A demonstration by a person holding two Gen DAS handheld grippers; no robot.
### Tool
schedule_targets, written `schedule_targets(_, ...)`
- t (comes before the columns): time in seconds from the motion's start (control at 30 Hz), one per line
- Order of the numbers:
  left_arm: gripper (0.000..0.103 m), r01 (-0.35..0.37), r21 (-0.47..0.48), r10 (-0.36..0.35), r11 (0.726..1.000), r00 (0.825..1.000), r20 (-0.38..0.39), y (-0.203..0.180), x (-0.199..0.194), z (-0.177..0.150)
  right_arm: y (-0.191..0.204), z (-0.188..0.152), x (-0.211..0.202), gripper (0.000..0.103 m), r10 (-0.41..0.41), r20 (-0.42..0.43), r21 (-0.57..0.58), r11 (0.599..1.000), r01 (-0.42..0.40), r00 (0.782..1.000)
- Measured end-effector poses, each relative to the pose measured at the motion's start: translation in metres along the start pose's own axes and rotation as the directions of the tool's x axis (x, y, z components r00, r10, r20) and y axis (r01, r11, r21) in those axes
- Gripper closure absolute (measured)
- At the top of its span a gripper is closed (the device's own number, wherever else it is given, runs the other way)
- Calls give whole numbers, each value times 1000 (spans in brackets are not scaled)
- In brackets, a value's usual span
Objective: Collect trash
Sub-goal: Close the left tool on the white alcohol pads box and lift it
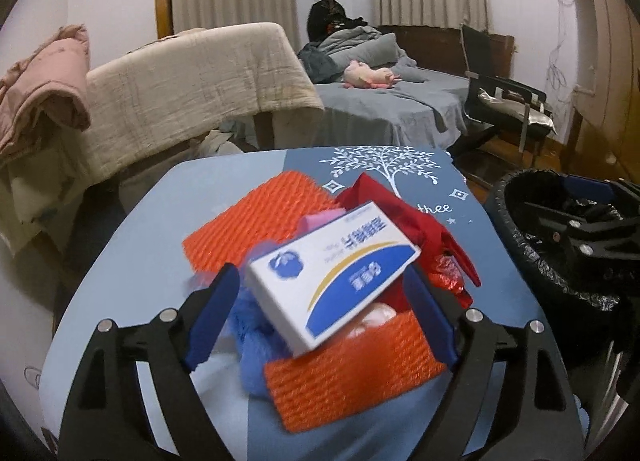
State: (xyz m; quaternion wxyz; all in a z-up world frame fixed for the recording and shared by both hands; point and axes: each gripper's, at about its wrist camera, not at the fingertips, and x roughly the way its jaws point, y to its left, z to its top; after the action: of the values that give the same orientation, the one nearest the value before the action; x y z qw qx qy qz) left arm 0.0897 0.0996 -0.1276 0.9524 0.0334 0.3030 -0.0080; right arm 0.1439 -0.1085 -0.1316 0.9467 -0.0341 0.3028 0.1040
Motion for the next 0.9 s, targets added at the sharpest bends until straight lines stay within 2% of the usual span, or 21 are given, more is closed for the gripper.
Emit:
schedule_targets(0.3,15,9,41,-7,999,999,-38,-2,25,-3,-4,-1,10,6,-9,-27,11,1000,9,1000)
schedule_targets(0.4,14,9,73,-7,997,1000,-29,0,28,-2,-5,-2,13,6,-8,-35,16,1000,9,999)
schedule_targets(0.57,12,68,88,-63,994,997,-51,4,37,-2,-5,-3,17,6,-7,-45,18,1000,8,999)
schedule_targets(0.73,12,79,104,-73,991,995,-66,1,47,-4,-3,-4,21,6,-6,-57,15,1000,7,998)
schedule_targets(0.8,16,70,101,-64,993,996,-56,-1,47,-5,-3,-4,21,6,-8,-59,14,1000,9,998)
schedule_targets(0.83,24,66,94,-62,993,997,-49,-2,45,-6,-3,-4,22,6,-9,-59,14,1000,10,998)
schedule_targets(0.9,27,64,70,-62,995,997,-39,-2,41,-7,-3,-4,22,6,-9,-60,17,1000,10,998)
